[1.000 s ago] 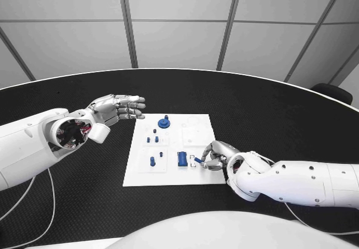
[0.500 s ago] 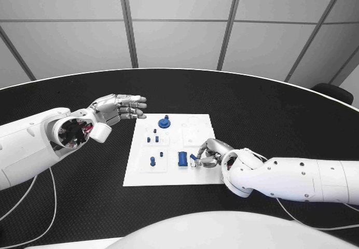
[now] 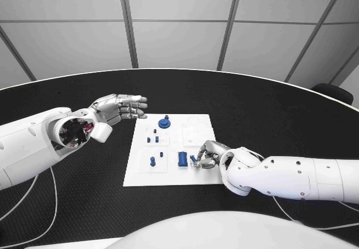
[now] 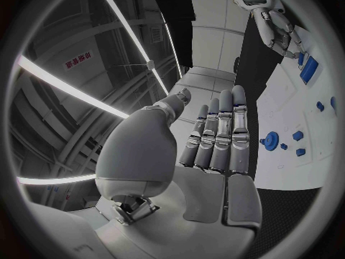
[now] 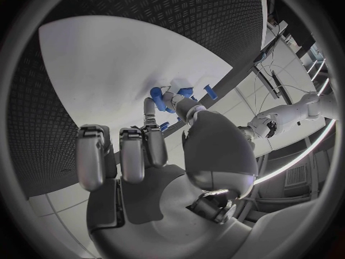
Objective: Assemble the parts on the task board
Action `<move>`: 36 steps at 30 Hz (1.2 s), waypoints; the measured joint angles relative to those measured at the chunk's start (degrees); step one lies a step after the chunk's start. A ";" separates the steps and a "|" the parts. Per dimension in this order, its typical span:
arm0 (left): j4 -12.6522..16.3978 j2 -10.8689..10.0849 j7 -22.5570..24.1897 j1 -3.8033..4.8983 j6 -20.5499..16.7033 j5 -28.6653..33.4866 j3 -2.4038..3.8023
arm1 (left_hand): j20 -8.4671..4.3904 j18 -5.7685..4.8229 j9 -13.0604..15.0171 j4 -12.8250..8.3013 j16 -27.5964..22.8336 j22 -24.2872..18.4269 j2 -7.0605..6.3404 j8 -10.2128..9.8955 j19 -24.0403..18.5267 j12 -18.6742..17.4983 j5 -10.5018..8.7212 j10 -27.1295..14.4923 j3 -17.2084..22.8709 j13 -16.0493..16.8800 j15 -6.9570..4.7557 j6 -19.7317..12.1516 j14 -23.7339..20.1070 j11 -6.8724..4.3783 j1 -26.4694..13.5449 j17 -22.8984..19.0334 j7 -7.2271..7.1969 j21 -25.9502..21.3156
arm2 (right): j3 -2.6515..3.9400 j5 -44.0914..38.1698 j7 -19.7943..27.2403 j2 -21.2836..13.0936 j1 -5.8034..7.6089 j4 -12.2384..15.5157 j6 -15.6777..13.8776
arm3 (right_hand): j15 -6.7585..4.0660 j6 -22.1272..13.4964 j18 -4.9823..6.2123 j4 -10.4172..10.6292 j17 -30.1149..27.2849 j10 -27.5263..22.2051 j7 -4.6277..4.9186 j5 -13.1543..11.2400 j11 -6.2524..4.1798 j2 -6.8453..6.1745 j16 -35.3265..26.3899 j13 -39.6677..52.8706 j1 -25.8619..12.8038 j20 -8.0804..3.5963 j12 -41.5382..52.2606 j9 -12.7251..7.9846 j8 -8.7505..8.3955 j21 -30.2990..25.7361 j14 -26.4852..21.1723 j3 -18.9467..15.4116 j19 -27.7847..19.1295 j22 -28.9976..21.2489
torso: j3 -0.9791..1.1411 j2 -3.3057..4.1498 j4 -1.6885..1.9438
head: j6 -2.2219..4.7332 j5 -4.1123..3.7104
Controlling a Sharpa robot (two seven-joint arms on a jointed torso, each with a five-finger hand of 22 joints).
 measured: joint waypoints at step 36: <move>-0.08 0.11 -0.50 0.01 0.31 -0.01 0.00 | 0.00 0.00 -0.05 0.00 0.00 -0.11 0.00 0.00 0.00 0.00 0.00 -0.21 0.00 0.00 0.00 0.00 0.00 0.21 0.00 0.07 0.00 0.00 | 0.00 0.00 -0.30 0.64 0.02 -0.32 -0.01 | -0.36 0.42 0.00 1.13 -0.02 0.22 -0.42 -0.29 -0.22 0.15 0.00 0.04 -1.35 -0.41 0.23 0.14 0.54 0.41 -0.05 0.16 0.00 0.00 | 0.05 0.05 -0.04 | 0.00 -0.10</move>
